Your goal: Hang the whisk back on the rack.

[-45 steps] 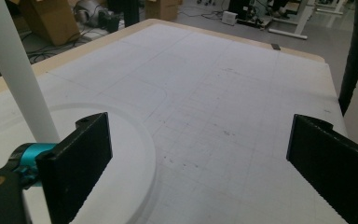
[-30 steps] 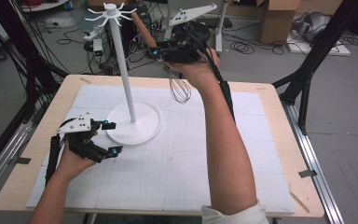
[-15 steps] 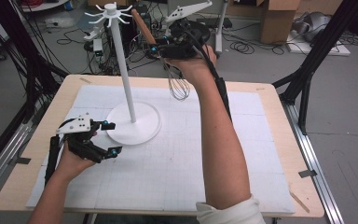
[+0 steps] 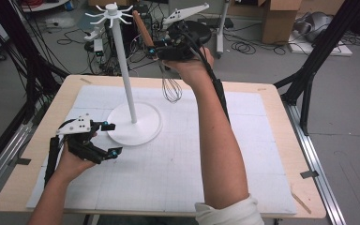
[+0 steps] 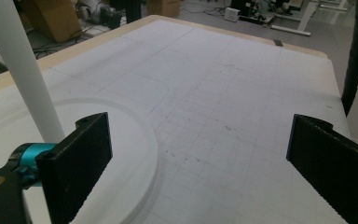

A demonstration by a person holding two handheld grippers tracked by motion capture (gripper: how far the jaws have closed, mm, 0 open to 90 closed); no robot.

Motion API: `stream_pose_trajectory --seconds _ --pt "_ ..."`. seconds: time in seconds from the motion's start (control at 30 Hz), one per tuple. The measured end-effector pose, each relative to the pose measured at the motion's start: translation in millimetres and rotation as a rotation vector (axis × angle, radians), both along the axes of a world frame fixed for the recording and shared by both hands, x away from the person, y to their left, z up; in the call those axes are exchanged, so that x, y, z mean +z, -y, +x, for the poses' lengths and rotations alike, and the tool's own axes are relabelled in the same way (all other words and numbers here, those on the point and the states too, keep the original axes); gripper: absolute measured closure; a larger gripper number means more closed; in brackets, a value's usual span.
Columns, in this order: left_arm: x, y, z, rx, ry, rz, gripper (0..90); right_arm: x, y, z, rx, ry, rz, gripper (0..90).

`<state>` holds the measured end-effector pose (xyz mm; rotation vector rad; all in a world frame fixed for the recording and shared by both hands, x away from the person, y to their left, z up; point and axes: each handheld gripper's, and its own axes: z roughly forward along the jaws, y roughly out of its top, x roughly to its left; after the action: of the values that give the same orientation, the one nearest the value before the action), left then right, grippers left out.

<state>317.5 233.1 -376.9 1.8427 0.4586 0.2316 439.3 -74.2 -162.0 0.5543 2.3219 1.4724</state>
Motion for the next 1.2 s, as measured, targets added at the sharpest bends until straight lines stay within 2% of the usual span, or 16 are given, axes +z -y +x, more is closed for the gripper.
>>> stream_pose_trajectory --seconds 0.2,0.6,0.63,0.7,0.77,1.2 --pt "-0.4 -0.7 0.2 0.002 -0.002 0.006 7.3 0.2 -4.2 -0.5 0.002 0.008 -0.022 70.5" --pt "-1.5 0.3 0.2 0.002 -0.006 0.015 7.3 -1.4 -8.6 -0.6 -0.012 0.017 -0.029 69.4" --pt "-1.4 0.3 0.0 0.002 -0.006 0.014 7.3 -1.6 -8.6 -0.6 -0.016 0.017 -0.032 68.7" --pt "-1.2 0.2 0.0 0.002 -0.004 0.012 7.3 -3.1 -8.8 -0.8 -0.033 0.031 -0.062 61.5" --pt "-1.2 -0.1 0.6 0.001 -0.003 0.011 7.3 -5.0 -7.6 -1.7 -0.035 0.030 -0.074 60.9" --pt "-1.7 1.0 0.6 0.001 -0.006 0.016 7.3 -4.8 22.0 -21.1 -0.003 0.047 -0.025 56.7"
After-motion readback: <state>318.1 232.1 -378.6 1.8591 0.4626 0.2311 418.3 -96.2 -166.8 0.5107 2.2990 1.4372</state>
